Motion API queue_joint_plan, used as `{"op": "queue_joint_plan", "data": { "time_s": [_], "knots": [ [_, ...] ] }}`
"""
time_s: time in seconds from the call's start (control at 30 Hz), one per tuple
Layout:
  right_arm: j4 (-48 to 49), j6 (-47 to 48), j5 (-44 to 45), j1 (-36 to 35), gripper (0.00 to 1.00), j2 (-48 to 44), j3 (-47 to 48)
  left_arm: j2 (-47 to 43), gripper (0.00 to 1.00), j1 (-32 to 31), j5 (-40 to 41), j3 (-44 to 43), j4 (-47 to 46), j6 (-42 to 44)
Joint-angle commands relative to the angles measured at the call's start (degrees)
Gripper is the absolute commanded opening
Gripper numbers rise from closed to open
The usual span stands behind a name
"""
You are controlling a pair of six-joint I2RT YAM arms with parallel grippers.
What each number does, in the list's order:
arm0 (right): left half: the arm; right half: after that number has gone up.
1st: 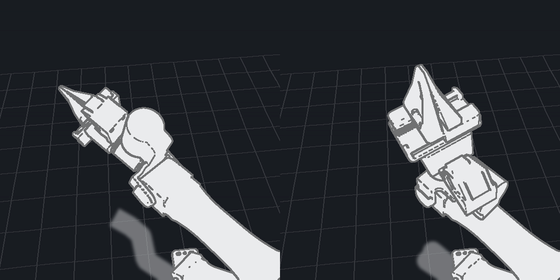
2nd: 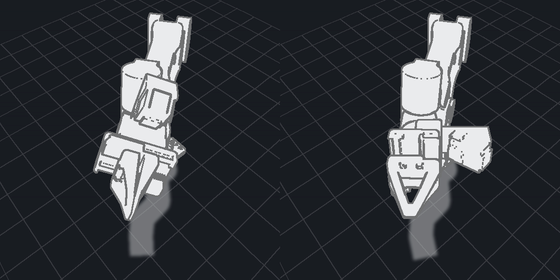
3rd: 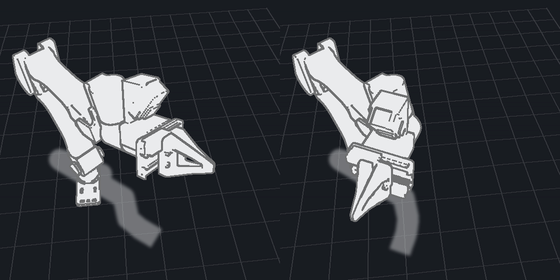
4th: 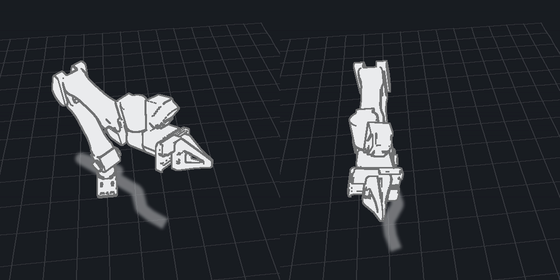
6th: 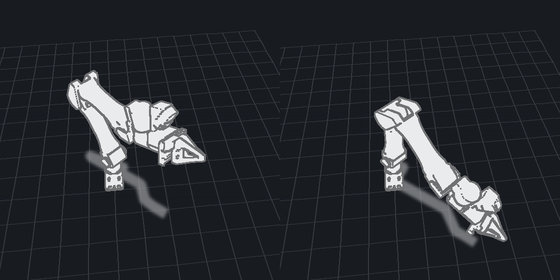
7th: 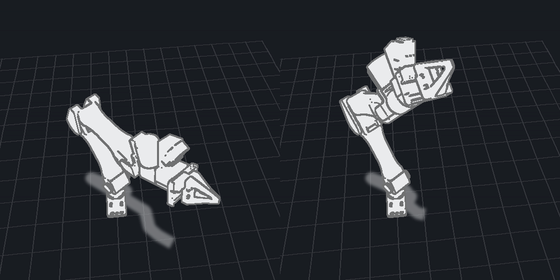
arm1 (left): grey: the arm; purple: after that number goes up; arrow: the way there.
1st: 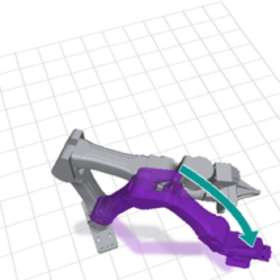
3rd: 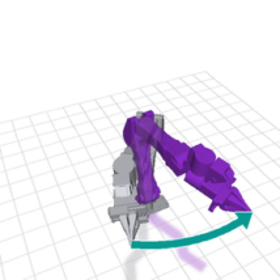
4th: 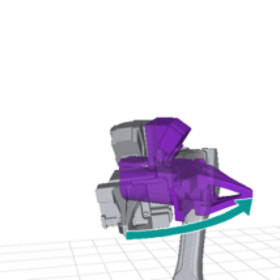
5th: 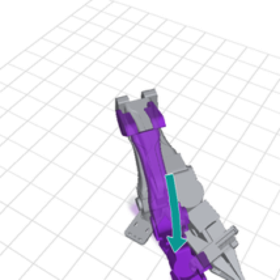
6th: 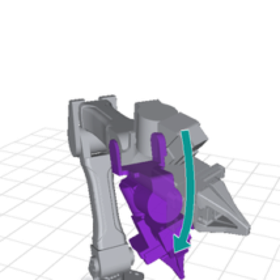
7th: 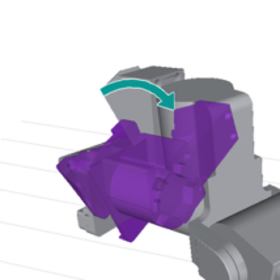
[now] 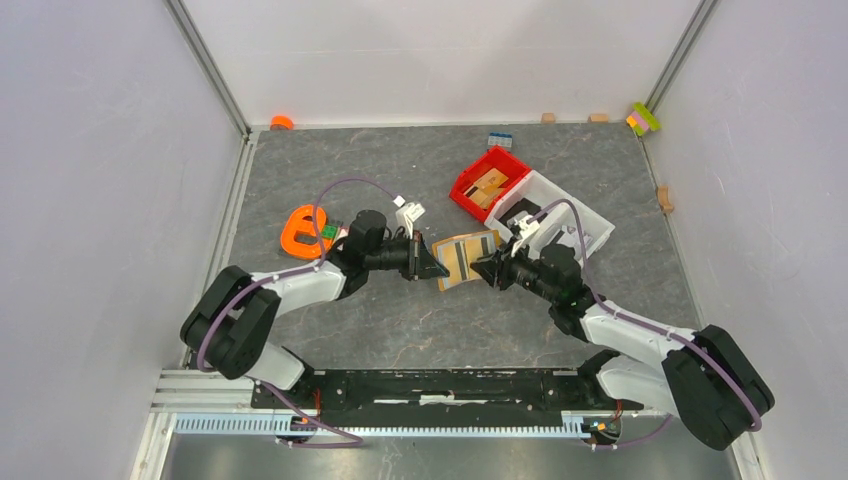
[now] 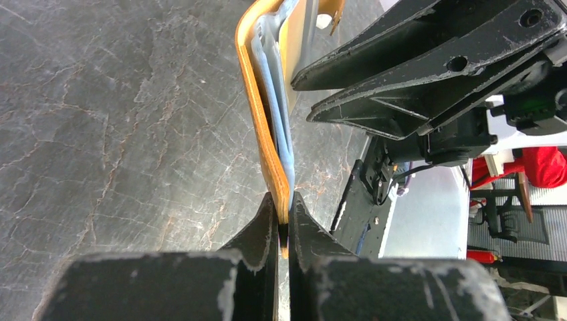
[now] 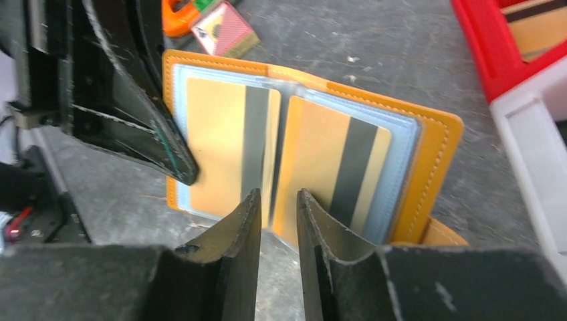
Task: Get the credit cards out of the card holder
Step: Pick up the card holder from the center of the board, then remove the credit card from the card holder.
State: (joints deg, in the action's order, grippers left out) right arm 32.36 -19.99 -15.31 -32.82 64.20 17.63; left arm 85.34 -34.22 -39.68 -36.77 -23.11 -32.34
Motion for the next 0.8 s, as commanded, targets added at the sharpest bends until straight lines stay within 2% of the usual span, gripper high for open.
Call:
{"op": "queue_joint_plan", "data": {
  "time_s": [0.0,0.33,0.77],
  "knots": [
    [6.8,-2.9,-8.3,1.6,0.32,-1.1,-0.9,-4.0,0.02,-0.8,-3.0,1.1,-6.1,-1.8],
    [11.9,-7.5,-15.8,4.1,0.36,-0.1,-1.7,-5.9,0.02,-1.5,-4.4,2.4,-9.6,-2.3],
    [17.9,-11.8,-21.6,5.2,0.47,2.3,-2.4,-6.5,0.02,-2.3,-8.7,3.9,-17.1,-5.1]
  ]
}}
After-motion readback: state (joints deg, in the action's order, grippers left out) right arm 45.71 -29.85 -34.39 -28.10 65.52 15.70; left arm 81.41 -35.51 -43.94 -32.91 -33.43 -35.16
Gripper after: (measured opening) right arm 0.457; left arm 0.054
